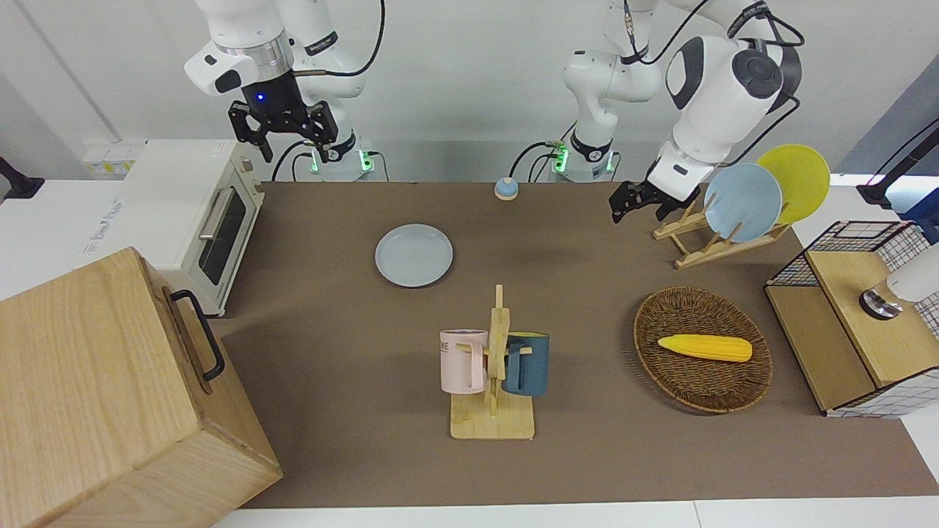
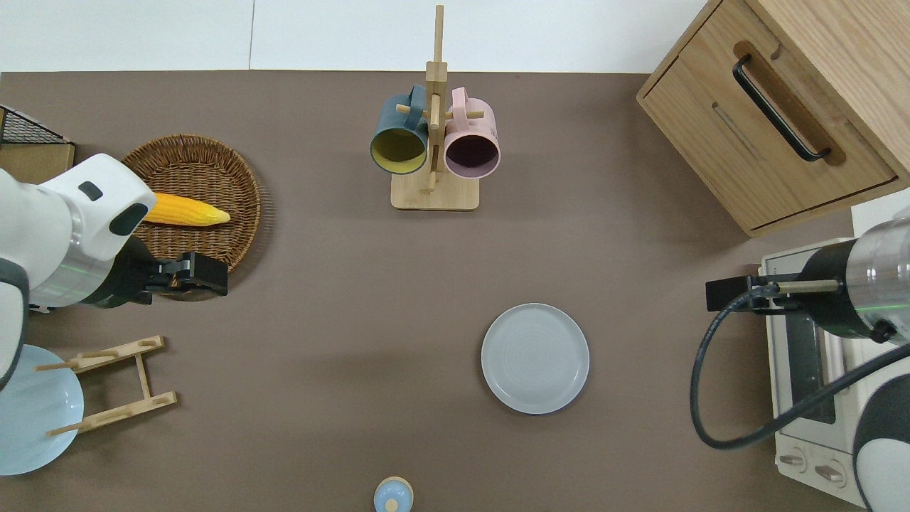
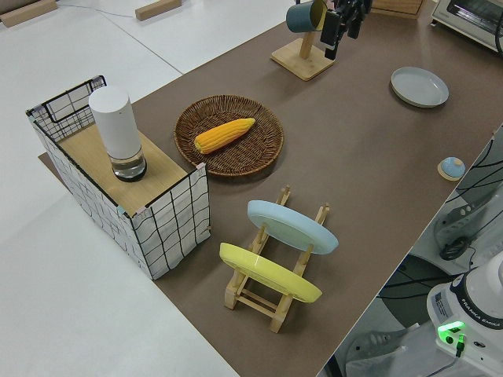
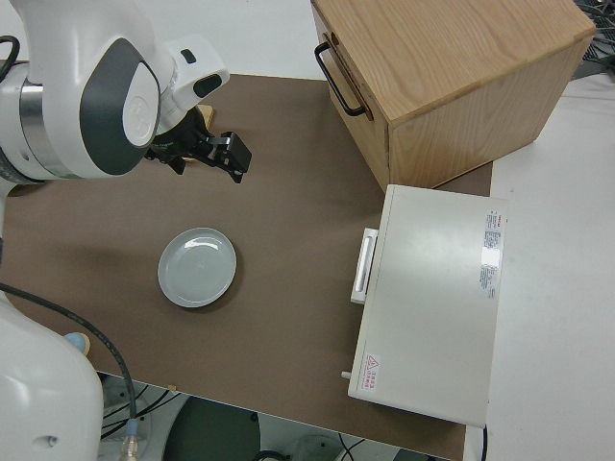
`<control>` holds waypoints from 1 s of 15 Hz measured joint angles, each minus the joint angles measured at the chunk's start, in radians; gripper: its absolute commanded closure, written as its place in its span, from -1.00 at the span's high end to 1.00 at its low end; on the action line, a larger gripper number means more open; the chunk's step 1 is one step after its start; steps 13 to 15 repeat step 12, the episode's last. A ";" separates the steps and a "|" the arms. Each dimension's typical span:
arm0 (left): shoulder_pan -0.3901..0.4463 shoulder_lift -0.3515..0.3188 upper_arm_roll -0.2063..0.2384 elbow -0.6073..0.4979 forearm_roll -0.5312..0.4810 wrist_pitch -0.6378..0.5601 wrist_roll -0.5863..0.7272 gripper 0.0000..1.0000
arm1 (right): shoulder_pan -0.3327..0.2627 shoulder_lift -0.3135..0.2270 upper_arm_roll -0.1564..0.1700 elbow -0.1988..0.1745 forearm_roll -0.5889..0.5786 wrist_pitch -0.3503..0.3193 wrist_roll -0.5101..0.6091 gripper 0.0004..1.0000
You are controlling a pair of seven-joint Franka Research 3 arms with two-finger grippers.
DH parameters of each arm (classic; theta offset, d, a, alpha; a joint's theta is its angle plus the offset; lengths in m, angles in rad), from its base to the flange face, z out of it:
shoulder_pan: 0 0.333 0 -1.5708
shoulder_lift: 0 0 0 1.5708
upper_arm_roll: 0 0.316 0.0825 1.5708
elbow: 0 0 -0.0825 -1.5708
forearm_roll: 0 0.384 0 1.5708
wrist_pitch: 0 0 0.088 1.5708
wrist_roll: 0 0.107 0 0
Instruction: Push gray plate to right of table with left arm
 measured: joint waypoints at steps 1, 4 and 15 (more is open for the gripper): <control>0.007 0.000 -0.017 0.011 0.020 -0.007 0.001 0.99 | 0.000 0.000 0.000 0.000 0.000 0.000 0.000 0.99; 0.012 0.000 -0.044 0.036 0.040 -0.021 0.000 0.99 | 0.000 0.000 0.000 0.000 0.000 0.000 0.000 0.99; 0.026 0.000 -0.045 0.045 0.040 -0.022 0.002 0.99 | 0.000 0.000 0.000 0.000 0.000 0.000 0.000 0.99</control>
